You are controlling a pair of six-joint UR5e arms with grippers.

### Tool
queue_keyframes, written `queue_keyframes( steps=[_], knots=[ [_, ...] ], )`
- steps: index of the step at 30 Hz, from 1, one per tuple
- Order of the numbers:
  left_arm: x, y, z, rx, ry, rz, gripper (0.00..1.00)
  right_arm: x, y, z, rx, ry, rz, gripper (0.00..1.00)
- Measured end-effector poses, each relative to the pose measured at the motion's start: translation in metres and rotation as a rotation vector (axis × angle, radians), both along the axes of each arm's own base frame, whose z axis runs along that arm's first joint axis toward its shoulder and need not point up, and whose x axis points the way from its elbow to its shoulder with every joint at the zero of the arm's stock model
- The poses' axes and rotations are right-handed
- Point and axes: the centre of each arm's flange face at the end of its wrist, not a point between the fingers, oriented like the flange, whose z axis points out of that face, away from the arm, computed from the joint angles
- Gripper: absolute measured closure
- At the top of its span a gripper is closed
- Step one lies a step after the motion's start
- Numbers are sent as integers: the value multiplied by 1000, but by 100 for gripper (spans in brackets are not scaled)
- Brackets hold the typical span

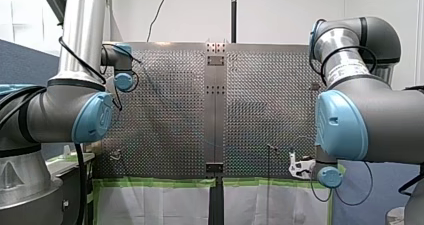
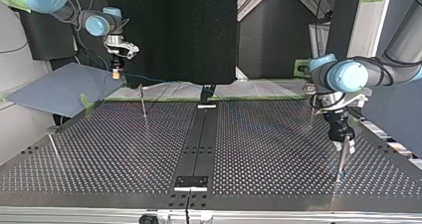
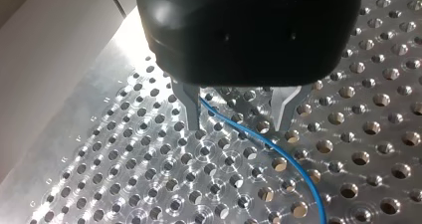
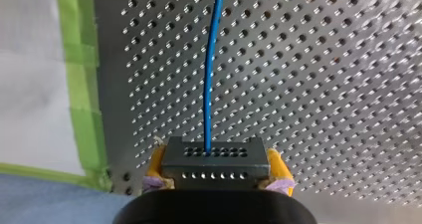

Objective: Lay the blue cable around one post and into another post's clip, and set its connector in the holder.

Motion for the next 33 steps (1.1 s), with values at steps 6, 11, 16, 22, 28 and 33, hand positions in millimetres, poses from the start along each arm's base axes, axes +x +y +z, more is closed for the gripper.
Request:
queue_keyframes(
  steps=[6,11,16,22,28,33],
  knots=[
    [0,0,0,0,1,0,30,3,-4,16,-16,-7,6,100],
    [0,-1,-1,0,4,-2,30,2,-6,18,-13,-36,0,100],
    [-2,-2,-2,-16,16,-6,30,4,-7,19,-15,-64,0,100],
    [-8,-1,-3,-68,35,15,30,4,-7,20,-16,-75,-1,100],
    [-19,1,-1,-100,64,50,30,4,-7,20,-13,-81,-2,100],
    [-33,9,0,-87,82,95,27,5,-6,19,-11,-83,-1,100]
  ],
)
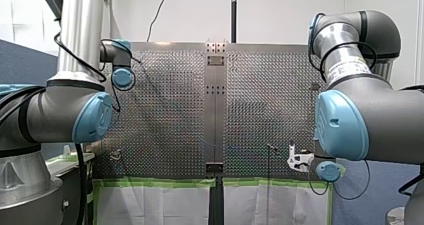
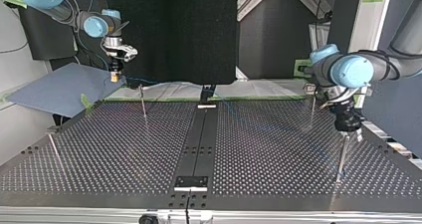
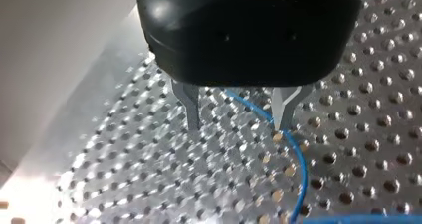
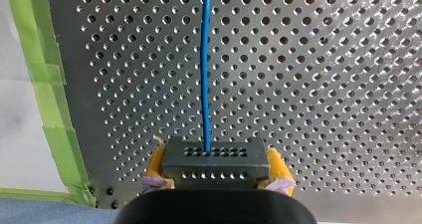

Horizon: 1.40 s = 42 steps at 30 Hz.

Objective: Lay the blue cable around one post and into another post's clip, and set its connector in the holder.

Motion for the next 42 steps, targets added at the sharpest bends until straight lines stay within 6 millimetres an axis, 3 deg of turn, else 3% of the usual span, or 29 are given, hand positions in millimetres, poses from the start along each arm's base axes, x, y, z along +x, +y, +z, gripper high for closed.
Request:
queue_keyframes(
  steps=[15,30,42],
  knots=[
    [-56,-2,1,98,148,-8,25,5,2,-1,12,-16,7,100],
    [-64,-12,98,233,75,-91,25,8,4,-1,18,-26,12,100],
    [-88,-12,177,329,22,-27,23,10,6,-2,27,-25,13,100]
  ],
)
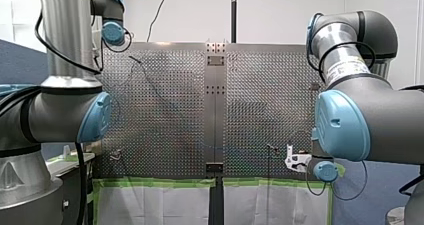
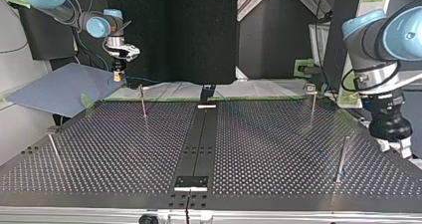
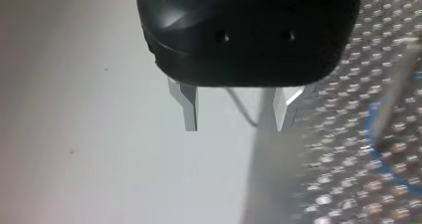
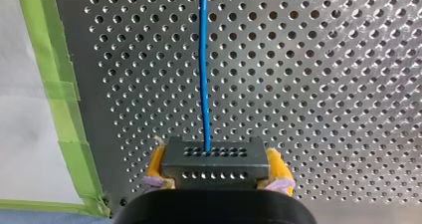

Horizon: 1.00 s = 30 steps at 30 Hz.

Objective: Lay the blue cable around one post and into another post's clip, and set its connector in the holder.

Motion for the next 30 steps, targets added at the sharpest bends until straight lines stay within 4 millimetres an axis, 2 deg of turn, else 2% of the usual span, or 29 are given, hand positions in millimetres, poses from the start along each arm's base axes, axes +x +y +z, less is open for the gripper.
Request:
queue_keyframes(
  steps=[4,6,9,15,30],
  knots=[
    [-14,0,20,28,-7,40,23,0,0,0,1,0,1,100],
    [-18,0,23,38,5,57,23,1,0,0,1,0,1,100],
    [-18,-1,18,60,50,61,23,1,0,0,2,0,1,100],
    [-10,-9,-6,107,168,28,23,1,1,0,2,0,2,100],
    [-29,-18,-6,186,296,15,23,3,2,0,6,1,5,100]
  ],
)
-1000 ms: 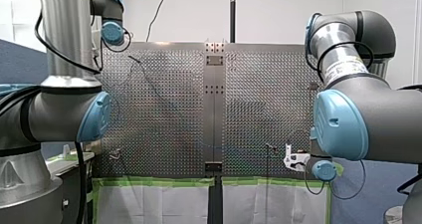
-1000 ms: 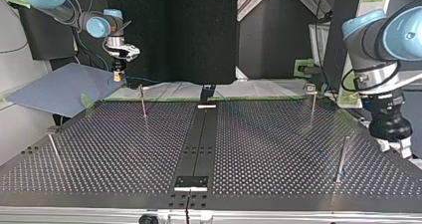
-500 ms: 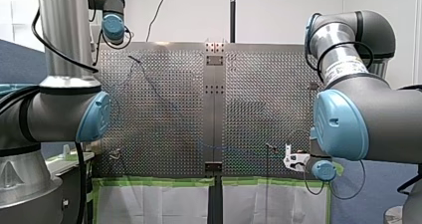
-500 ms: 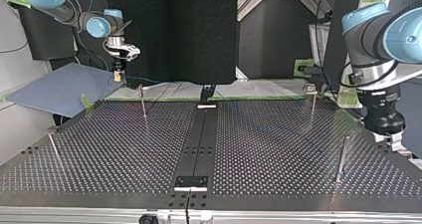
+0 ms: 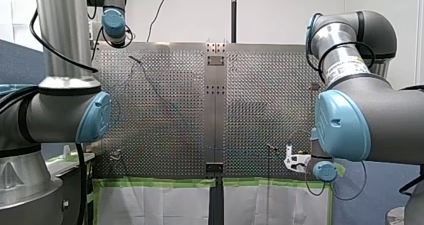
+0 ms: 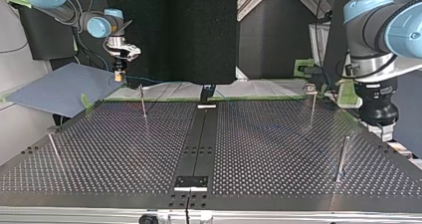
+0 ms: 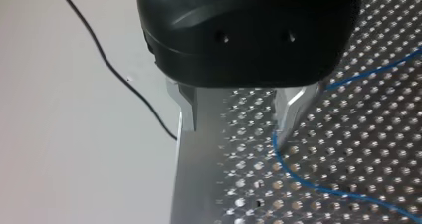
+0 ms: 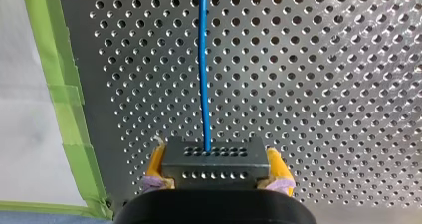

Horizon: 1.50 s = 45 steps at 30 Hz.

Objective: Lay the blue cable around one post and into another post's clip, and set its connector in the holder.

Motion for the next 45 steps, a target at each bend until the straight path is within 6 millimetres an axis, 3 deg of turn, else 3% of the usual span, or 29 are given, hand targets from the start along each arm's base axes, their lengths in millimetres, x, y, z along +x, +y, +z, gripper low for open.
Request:
queue_keyframes(
  steps=[19,34,45],
  knots=[
    [-15,-7,-11,-22,141,-31,23,2,1,0,0,0,4,100],
    [-24,-10,27,-35,161,-47,23,3,1,0,1,1,5,100],
    [-34,-13,23,-49,236,-67,23,3,1,0,3,0,5,100]
  ],
)
